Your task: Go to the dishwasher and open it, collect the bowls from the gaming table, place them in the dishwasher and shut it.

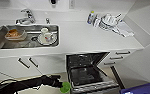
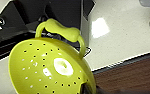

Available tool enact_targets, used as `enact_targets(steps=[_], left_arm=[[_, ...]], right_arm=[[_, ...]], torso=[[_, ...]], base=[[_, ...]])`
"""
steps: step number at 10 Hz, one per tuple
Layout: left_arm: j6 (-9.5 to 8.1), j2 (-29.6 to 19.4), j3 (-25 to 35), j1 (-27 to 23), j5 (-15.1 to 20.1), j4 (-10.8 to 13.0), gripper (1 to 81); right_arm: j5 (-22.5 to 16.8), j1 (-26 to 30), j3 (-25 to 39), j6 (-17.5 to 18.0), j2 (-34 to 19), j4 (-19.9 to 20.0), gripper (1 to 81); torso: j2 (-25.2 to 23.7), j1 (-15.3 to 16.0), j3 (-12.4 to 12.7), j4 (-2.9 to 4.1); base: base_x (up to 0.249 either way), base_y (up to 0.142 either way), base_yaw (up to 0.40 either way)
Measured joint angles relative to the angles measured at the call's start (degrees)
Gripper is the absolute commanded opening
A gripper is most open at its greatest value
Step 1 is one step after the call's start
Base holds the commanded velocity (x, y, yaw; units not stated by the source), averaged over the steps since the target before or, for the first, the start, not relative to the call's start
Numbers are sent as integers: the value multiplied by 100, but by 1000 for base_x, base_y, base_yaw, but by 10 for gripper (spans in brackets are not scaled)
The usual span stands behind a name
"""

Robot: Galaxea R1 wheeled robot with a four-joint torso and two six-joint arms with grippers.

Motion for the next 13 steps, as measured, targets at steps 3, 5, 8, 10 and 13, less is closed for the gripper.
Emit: enact_targets(steps=[3, 5, 8, 10, 13], left_arm=[[-1, 521, -455, -394, 172, -46, 10], [-4, 745, -689, -664, 321, -52, 10], [-17, 1323, -890, -797, 428, -55, 10], [-20, 1773, -1133, -807, 469, -55, 10], [-22, 2486, -1563, -818, 496, -48, 10]], right_arm=[[45, -13, 0, 0, 0, 0, 10], [65, -32, 11, -1, 0, 0, 10], [95, -29, 11, 0, 4, 7, 10], [98, -27, 10, 0, 69, 7, 10], [98, -27, 7, 0, 77, 7, 10]], torso=[[2, 2, 0, 0], [2, 2, -2, 0], [2, 4, -2, 0], [4, 4, -2, 0], [4, 4, -2, 0]], base=[[0, 0, 0], [0, 0, 0], [0, 0, 0], [0, 0, 0], [0, 0, 0]])
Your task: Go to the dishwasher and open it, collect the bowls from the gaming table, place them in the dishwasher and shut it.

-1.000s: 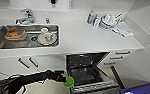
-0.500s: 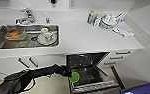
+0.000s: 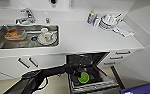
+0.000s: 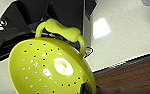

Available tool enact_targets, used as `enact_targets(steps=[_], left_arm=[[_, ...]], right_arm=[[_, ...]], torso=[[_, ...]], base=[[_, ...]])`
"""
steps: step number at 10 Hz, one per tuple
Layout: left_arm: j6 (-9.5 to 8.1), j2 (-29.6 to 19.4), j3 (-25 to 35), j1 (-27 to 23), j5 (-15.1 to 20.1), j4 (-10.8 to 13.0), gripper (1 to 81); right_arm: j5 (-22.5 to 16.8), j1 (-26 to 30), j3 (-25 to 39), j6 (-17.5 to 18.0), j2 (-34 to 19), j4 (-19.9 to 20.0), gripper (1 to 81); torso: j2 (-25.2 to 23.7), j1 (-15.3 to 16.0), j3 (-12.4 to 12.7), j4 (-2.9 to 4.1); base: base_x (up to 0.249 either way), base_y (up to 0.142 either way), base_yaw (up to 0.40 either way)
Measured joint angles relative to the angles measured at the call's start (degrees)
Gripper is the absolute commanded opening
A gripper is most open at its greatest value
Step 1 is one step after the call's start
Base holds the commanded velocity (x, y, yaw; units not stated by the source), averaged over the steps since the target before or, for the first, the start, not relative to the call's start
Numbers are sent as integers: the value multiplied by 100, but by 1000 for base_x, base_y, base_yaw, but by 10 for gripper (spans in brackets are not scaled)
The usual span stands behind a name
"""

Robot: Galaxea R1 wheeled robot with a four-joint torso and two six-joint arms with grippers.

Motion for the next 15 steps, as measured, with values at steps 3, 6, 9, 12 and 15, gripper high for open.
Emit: enact_targets(steps=[3, 6, 9, 12, 15], left_arm=[[0, 489, -505, 2, 20, 28, 10], [2, 599, -890, 40, 11, 56, 10], [32, 491, -1441, 2, -13, 146, 10], [68, 382, -1568, -199, -46, 339, 10], [66, 830, -1698, -183, -51, 430, 10]], right_arm=[[2, 2, 2, 0, 4, 0, 10], [7, 5, 2, 0, 0, 0, 10], [13, -2, 2, 0, 1, 0, 10], [11, 11, 9, 0, 1, 0, 10], [9, 13, 9, 0, 17, 0, 10]], torso=[[2, 0, 0, 0], [2, 0, 0, 0], [2, 0, 0, 0], [2, 2, 0, 0], [2, 2, 0, 0]], base=[[0, 0, 0], [0, 0, 0], [0, 0, 0], [0, 0, 0], [0, 0, 0]])
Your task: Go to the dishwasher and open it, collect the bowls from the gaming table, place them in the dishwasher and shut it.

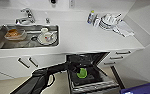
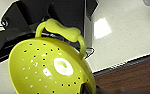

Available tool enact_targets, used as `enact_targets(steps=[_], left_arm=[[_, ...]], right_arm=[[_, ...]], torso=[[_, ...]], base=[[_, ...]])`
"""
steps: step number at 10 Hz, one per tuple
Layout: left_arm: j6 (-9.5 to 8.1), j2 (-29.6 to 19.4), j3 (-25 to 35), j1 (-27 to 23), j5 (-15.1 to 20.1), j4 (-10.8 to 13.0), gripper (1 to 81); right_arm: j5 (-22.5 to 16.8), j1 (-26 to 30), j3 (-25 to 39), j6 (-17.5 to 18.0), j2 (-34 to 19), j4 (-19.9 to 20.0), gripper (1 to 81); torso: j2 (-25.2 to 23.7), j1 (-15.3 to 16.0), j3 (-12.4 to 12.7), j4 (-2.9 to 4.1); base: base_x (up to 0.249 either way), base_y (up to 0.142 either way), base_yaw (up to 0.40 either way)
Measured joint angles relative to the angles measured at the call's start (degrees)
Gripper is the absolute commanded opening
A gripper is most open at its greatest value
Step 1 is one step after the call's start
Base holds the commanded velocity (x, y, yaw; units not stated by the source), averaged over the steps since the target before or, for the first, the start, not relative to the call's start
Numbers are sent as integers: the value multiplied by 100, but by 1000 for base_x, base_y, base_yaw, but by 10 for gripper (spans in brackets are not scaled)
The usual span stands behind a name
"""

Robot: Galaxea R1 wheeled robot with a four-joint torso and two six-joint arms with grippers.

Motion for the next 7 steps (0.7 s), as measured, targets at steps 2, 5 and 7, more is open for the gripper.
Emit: enact_targets(steps=[2, 5, 7], left_arm=[[0, 177, -79, 0, -39, 33, 10], [0, 254, -112, 2, -50, 44, 10], [0, 367, -105, 2, -94, 46, 10]], right_arm=[[0, 2, 0, 0, 2, 0, 10], [18, 59, 5, 0, 9, 1, 10], [-6, -2, 6, 2, 16, 1, 10]], torso=[[0, 0, 0, -2], [0, 0, 0, -273], [0, 0, 0, -361]], base=[[0, 0, 0], [0, 0, 0], [0, 0, 0]])
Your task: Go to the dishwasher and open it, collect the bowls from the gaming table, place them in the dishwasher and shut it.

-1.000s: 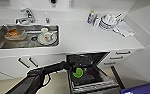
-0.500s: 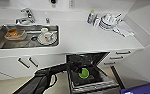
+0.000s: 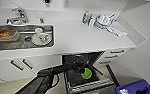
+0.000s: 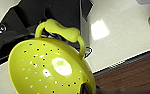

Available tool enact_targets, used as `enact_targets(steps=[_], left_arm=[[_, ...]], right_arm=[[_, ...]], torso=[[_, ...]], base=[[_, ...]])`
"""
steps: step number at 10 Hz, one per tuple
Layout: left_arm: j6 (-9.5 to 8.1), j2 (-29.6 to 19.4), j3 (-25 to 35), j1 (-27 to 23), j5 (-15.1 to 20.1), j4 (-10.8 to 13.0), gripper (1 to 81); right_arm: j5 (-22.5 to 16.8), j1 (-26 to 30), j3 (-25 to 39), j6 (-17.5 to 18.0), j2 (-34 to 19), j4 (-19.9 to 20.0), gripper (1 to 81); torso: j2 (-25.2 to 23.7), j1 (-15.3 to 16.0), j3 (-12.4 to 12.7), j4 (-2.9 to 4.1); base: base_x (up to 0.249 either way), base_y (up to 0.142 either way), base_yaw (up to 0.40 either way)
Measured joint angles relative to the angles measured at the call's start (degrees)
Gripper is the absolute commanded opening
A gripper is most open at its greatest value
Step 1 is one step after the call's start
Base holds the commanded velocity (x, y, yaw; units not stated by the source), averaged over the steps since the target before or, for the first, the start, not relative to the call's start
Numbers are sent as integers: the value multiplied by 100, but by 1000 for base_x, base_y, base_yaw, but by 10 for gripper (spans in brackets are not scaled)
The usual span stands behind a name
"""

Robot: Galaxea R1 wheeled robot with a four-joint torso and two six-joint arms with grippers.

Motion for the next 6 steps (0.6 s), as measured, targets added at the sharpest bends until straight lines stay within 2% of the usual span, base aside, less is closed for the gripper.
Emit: enact_targets(steps=[1, 6], left_arm=[[-20, -35, 0, 1, 2, 17, 811], [2, -216, 17, 279, -2, 23, 811]], right_arm=[[-5, 0, 2, 0, 1, -1, 10], [2, 35, 2, -2, 84, -1, 10]], torso=[[0, 0, 0, 11], [0, 0, 0, 11]], base=[[0, 0, 0], [0, 0, 0]])
